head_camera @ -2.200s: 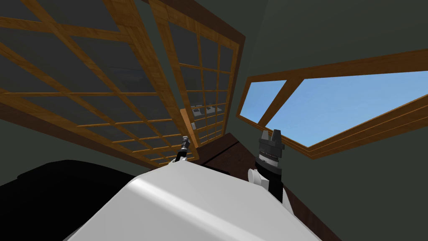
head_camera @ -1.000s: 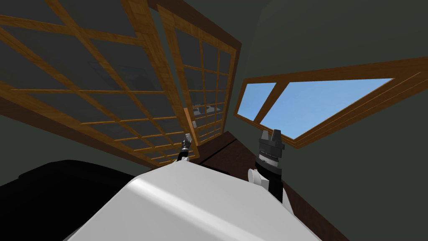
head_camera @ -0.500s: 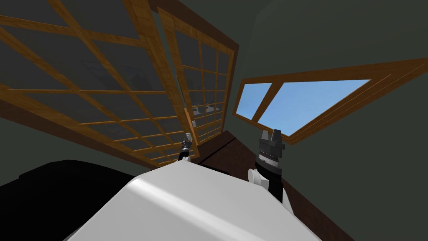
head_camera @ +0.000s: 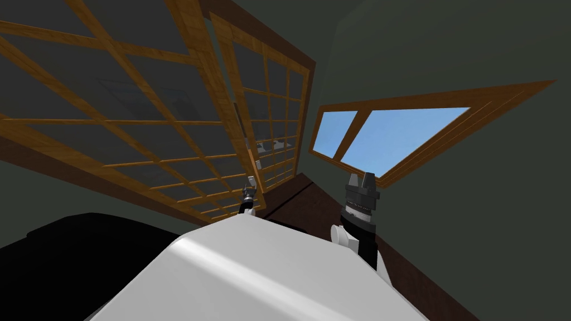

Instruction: Pull the door open

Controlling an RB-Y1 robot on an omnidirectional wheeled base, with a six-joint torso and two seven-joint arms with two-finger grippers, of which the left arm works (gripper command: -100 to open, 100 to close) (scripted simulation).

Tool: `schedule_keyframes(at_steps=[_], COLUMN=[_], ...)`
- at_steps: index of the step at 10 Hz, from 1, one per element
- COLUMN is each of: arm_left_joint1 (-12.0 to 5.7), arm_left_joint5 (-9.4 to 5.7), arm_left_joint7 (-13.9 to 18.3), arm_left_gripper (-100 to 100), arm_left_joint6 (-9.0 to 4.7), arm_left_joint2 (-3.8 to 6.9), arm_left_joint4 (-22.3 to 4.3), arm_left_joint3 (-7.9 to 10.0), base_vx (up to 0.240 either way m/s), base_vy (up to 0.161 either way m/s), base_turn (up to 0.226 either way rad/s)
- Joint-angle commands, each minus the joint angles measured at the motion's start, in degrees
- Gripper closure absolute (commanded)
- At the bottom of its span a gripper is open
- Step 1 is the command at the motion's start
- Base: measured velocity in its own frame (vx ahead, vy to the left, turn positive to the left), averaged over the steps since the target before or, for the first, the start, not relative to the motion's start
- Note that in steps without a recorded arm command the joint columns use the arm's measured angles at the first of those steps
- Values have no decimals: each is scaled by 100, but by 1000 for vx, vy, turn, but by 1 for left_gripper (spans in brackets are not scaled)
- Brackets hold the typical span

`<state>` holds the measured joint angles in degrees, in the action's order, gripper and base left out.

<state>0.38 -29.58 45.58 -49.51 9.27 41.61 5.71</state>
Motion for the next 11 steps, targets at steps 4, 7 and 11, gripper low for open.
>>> schedule_keyframes(at_steps=[4,7,11], arm_left_joint1=[6,16,30], arm_left_joint5=[-191,-328,-505], arm_left_joint7=[687,1127,1723], arm_left_gripper=[-100,-100,-100], arm_left_joint6=[5,14,26], arm_left_joint2=[-113,-196,-303], arm_left_joint4=[74,141,227], arm_left_joint3=[13,23,37], base_vx=[-52,-55,-58], base_vy=[12,8,7], base_turn=[-46,-56,-58])
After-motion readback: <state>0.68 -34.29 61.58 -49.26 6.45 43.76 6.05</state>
